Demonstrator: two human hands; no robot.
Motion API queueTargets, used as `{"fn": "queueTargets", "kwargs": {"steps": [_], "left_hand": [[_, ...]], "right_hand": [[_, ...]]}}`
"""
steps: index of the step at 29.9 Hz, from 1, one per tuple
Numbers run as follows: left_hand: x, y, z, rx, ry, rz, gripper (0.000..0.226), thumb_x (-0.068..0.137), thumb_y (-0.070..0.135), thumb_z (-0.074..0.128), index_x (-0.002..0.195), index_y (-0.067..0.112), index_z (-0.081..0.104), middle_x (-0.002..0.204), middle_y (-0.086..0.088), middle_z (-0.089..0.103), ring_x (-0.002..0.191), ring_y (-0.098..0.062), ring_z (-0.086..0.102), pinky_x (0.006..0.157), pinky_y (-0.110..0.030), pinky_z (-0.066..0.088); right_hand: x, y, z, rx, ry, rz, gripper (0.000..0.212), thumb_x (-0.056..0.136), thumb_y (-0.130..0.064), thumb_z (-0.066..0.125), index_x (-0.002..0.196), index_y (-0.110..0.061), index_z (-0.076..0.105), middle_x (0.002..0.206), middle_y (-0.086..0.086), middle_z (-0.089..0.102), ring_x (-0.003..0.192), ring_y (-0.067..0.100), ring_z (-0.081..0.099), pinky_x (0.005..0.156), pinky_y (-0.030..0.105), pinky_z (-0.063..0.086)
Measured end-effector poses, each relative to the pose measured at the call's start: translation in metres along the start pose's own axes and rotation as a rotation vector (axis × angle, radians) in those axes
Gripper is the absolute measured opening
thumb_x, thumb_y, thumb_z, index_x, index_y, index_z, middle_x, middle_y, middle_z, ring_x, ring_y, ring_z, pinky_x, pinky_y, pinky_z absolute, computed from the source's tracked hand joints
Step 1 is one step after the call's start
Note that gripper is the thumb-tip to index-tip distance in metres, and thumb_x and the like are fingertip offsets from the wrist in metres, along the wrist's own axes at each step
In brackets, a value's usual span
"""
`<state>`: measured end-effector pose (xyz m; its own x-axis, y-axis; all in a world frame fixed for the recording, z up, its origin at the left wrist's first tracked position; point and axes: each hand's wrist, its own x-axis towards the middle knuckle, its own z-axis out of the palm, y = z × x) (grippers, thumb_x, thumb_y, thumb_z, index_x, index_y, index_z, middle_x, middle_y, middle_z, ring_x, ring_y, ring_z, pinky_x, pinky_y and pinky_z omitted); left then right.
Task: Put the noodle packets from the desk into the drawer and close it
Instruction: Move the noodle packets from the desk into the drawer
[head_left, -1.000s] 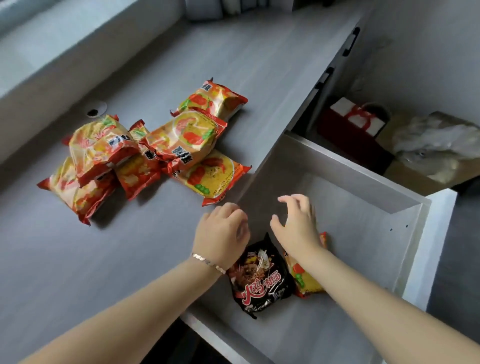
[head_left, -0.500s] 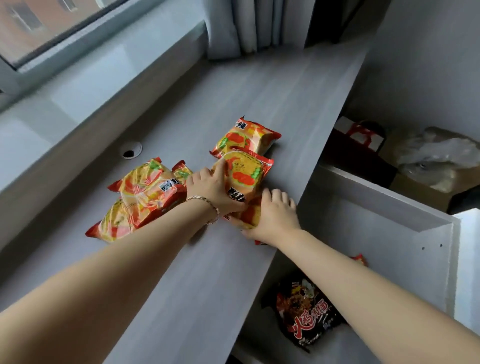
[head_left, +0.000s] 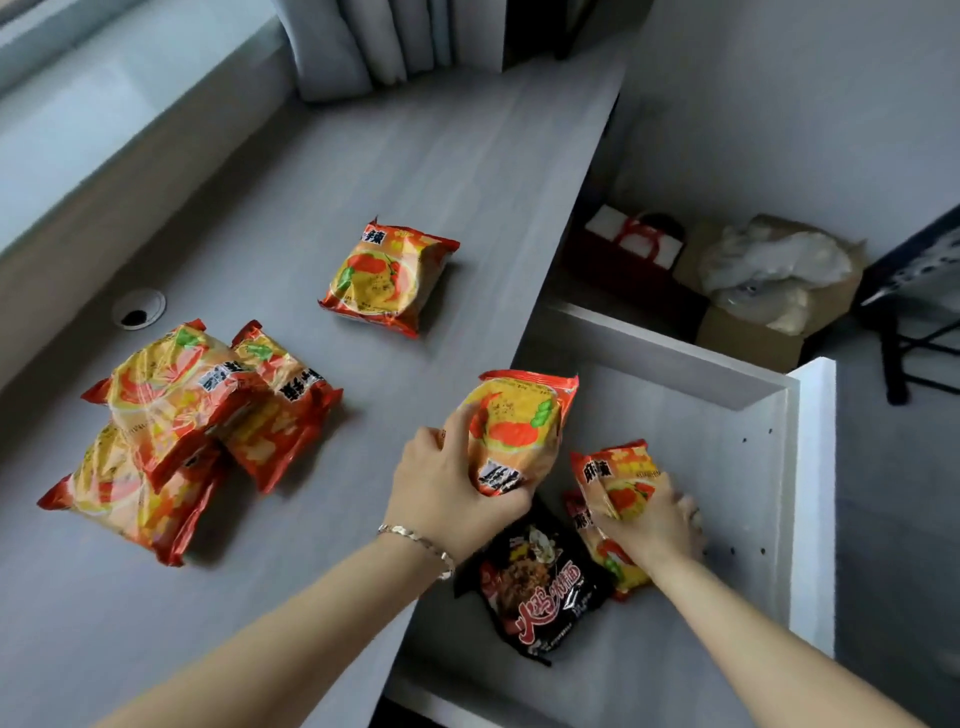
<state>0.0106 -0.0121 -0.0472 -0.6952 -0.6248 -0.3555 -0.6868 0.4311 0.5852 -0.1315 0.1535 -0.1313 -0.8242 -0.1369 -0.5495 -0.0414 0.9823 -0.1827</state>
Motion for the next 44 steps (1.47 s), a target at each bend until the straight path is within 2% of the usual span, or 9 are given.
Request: {"fn": "queueTargets", "kwargs": {"steps": [4, 9, 16, 19, 22, 28, 33, 36, 44], "left_hand": [[-0.009, 0.016, 0.048, 0.183, -0.102, 0.03, 0.099, 0.055, 0.074, 0.04, 0.144, 0.037, 0.017, 0.118, -0.006, 0.043, 0.112, -0.024, 0.044, 0.096, -0.03, 0.039], [-0.01, 0.015, 0.11, 0.468, -0.257, -0.142, 0.092, 0.074, 0.067, 0.054, 0.147, 0.025, 0.016, 0.13, -0.014, 0.039, 0.119, -0.032, 0.041, 0.099, -0.039, 0.037], [-0.007, 0.009, 0.133, 0.469, -0.526, -0.249, 0.096, 0.072, 0.067, 0.061, 0.148, 0.028, 0.017, 0.15, -0.017, 0.019, 0.137, -0.035, 0.023, 0.11, -0.045, 0.03], [-0.001, 0.021, 0.096, 0.37, -0.415, -0.159, 0.056, 0.081, 0.063, 0.051, 0.124, 0.027, 0.055, 0.133, -0.005, 0.041, 0.125, -0.025, 0.04, 0.103, -0.039, 0.041], [0.006, 0.023, 0.038, 0.186, -0.11, -0.026, 0.026, 0.092, 0.035, 0.05, 0.109, 0.022, 0.064, 0.12, 0.002, 0.053, 0.109, -0.02, 0.057, 0.088, -0.031, 0.05], [0.035, -0.025, -0.074, 0.283, 0.313, -0.081, 0.047, 0.087, 0.032, 0.06, 0.131, 0.019, 0.049, 0.14, -0.007, 0.043, 0.129, -0.025, 0.042, 0.106, -0.036, 0.039], [0.058, -0.078, -0.113, 0.76, 0.006, -0.184, 0.082, 0.072, 0.058, 0.064, 0.141, 0.025, 0.034, 0.146, -0.007, 0.035, 0.137, -0.028, 0.031, 0.115, -0.046, 0.02], [0.066, -0.098, -0.119, 0.93, -0.056, -0.076, 0.078, 0.071, 0.061, 0.063, 0.136, 0.025, 0.039, 0.14, -0.007, 0.043, 0.13, -0.031, 0.039, 0.112, -0.05, 0.019], [0.077, -0.1, -0.118, 1.039, -0.122, -0.013, 0.062, 0.082, 0.06, 0.054, 0.137, 0.036, 0.037, 0.143, -0.015, 0.033, 0.127, -0.039, 0.036, 0.108, -0.055, 0.022]], "right_hand": [[0.012, 0.023, 0.005, 0.083, -0.099, 0.034, 0.105, 0.067, -0.07, 0.06, 0.145, -0.011, 0.021, 0.139, 0.022, 0.036, 0.131, 0.038, 0.035, 0.109, 0.043, 0.031], [0.016, 0.028, -0.014, 0.088, 0.014, -0.181, 0.06, 0.086, -0.035, 0.059, 0.137, -0.009, 0.039, 0.139, 0.016, 0.038, 0.129, 0.034, 0.037, 0.106, 0.041, 0.034], [0.019, 0.007, -0.039, 0.046, -0.049, -0.41, 0.039, 0.091, -0.02, 0.052, 0.129, -0.013, 0.049, 0.136, 0.011, 0.04, 0.131, 0.025, 0.033, 0.106, 0.034, 0.035], [0.013, -0.022, -0.045, 0.051, -0.064, -0.489, 0.033, 0.093, -0.021, 0.049, 0.125, -0.015, 0.052, 0.135, 0.008, 0.044, 0.129, 0.023, 0.036, 0.103, 0.034, 0.04], [0.0, -0.069, -0.051, 0.048, -0.087, -0.607, 0.028, 0.094, -0.022, 0.048, 0.12, -0.016, 0.056, 0.134, 0.006, 0.047, 0.129, 0.021, 0.037, 0.102, 0.034, 0.04], [-0.029, -0.183, -0.05, 0.034, -0.051, -0.875, 0.034, 0.093, -0.019, 0.05, 0.126, -0.013, 0.052, 0.132, 0.008, 0.048, 0.126, 0.022, 0.042, 0.1, 0.033, 0.041], [-0.027, -0.265, -0.031, -0.211, 0.106, -0.911, 0.055, 0.088, -0.031, 0.058, 0.136, -0.015, 0.037, 0.144, 0.013, 0.031, 0.13, 0.032, 0.035, 0.105, 0.04, 0.036], [-0.019, -0.295, -0.007, -0.41, 0.1, -0.833, 0.053, 0.087, -0.031, 0.06, 0.132, -0.014, 0.039, 0.147, 0.017, 0.024, 0.131, 0.038, 0.033, 0.104, 0.046, 0.036], [-0.011, -0.289, -0.007, -0.324, 0.237, -0.929, 0.019, 0.095, -0.009, 0.044, 0.111, -0.003, 0.053, 0.127, 0.019, 0.046, 0.102, 0.042, 0.058, 0.081, 0.044, 0.049]]}}
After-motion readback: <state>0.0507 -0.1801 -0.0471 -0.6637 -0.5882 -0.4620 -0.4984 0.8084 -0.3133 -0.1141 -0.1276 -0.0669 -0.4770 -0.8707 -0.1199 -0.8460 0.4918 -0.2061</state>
